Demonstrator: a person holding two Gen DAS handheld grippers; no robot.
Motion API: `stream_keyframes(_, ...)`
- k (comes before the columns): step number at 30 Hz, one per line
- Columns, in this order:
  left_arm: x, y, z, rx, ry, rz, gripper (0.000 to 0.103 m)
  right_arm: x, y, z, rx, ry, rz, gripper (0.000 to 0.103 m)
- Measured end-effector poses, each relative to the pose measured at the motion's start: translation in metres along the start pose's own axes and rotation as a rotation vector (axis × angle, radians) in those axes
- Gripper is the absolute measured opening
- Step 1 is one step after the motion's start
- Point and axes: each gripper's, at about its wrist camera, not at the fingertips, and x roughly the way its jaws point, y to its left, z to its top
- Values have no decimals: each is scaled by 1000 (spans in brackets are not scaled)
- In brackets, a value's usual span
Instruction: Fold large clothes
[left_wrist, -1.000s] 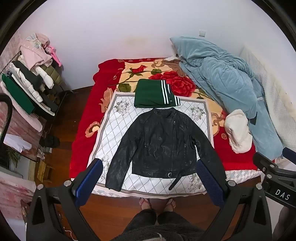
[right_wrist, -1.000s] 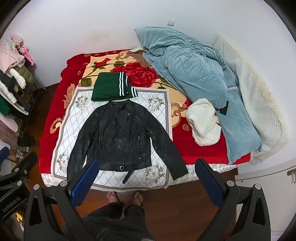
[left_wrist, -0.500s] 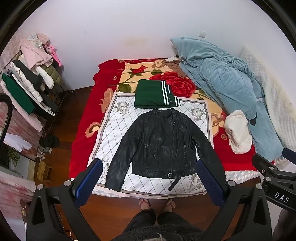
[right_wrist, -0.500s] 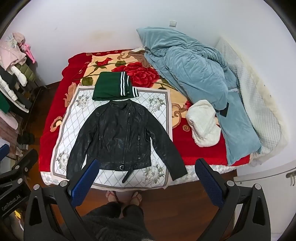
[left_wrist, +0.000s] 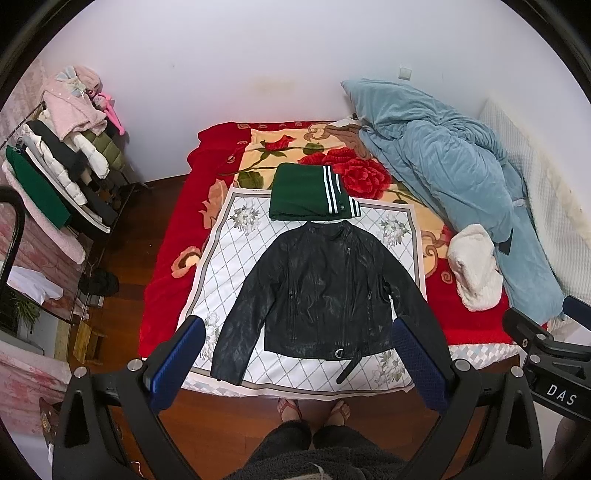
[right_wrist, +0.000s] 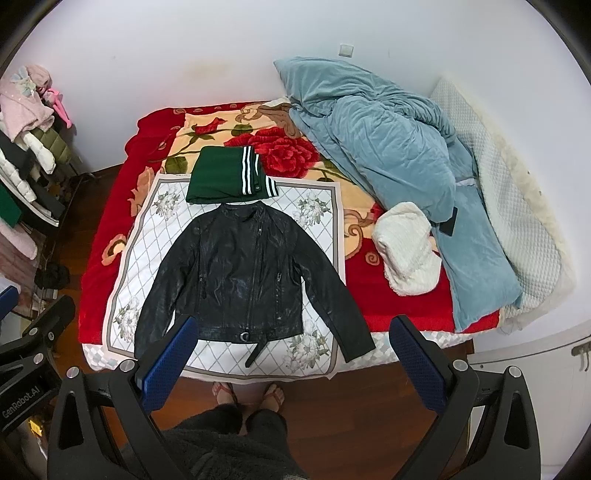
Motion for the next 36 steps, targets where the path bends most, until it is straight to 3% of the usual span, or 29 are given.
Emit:
stream_keyframes(14, -5, 8, -4, -4, -7, -3, 103, -6, 6, 8, -1, -4, -1, 103)
stream_keyframes(23, -5, 5, 8, -8, -12, -4, 103, -19, 7, 32, -6, -8, 2, 103)
stream_keyframes(36, -6, 10, -4, -7, -15, -6, 103, -19, 9, 27, -6, -13, 0, 103)
